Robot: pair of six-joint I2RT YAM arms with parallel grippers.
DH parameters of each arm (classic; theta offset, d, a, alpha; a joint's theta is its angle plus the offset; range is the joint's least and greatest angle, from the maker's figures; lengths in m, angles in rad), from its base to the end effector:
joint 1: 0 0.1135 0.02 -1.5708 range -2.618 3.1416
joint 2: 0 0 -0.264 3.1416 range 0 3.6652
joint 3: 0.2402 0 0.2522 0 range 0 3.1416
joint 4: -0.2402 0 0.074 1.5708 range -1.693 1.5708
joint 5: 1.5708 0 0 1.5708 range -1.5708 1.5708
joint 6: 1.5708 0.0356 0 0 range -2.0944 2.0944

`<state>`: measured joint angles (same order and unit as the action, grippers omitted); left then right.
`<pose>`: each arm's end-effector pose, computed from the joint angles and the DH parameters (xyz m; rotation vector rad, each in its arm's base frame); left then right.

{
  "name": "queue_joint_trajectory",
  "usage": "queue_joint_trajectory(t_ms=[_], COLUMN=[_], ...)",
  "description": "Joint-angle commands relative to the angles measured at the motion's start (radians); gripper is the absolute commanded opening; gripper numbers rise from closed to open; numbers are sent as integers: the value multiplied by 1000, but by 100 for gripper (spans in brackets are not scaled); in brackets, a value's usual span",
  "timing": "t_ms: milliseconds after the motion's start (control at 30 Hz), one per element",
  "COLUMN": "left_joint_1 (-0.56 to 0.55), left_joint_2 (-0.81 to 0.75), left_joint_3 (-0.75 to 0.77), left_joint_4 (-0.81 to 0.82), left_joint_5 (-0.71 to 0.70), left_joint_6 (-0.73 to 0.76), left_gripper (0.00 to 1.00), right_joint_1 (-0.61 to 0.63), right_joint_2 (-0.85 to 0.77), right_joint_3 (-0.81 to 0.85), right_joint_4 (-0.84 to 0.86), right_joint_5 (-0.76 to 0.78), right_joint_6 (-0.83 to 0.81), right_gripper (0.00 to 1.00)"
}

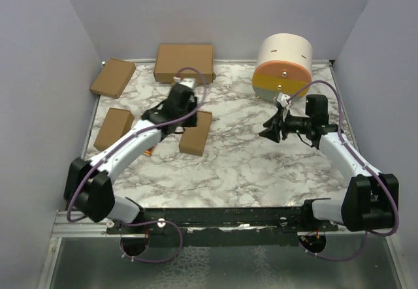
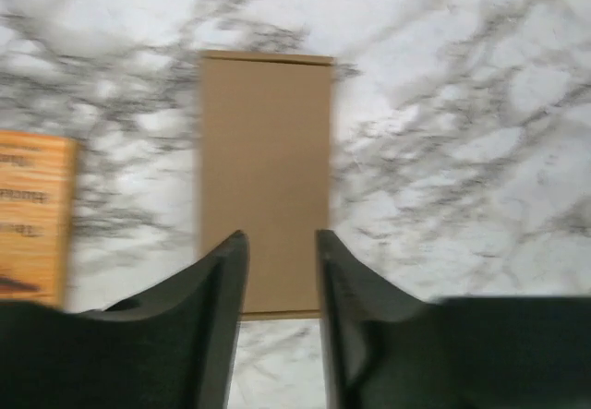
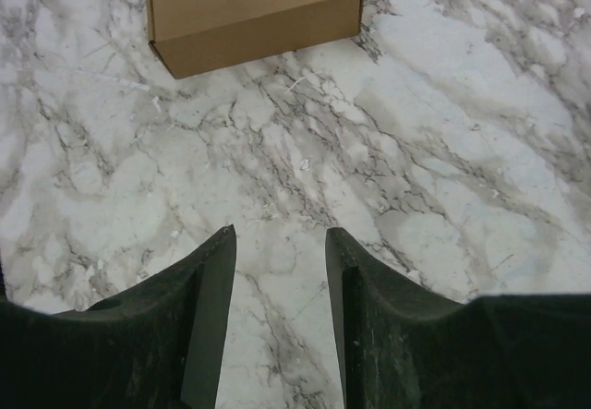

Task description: Fold the paper box

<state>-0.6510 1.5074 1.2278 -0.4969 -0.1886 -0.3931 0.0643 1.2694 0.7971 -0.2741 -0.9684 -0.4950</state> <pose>0.2689 -0.1965 0.2907 0.2095 2.3401 -0.2986 0.2538 0.0457 0.2436 -1.0022 1.8101 0.8476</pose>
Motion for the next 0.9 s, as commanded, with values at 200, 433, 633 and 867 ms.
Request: queue_joint_trajectory(t_ms=[200, 433, 633, 867], left_joint_1=[305, 267, 94, 6], left_joint_2=[-123, -42, 29, 110], left_joint_3=[-408, -450, -427, -337], left_joint_4=[261, 372, 543, 551], left_joint_5=[93, 217, 330, 290], left_joint_6=[-111, -155, -239, -224], left_gripper=[8, 5, 5, 9], right_joint_1=[1, 3, 3, 2], right_joint_2=[110, 104, 107, 70], right_joint_3=[39, 36, 54, 92], right_joint_4=[-47, -39, -55, -103], right_joint_5=[-74, -60, -27, 71], right_joint_6=[78, 86, 76, 16], right_gripper=[2, 2, 12, 29])
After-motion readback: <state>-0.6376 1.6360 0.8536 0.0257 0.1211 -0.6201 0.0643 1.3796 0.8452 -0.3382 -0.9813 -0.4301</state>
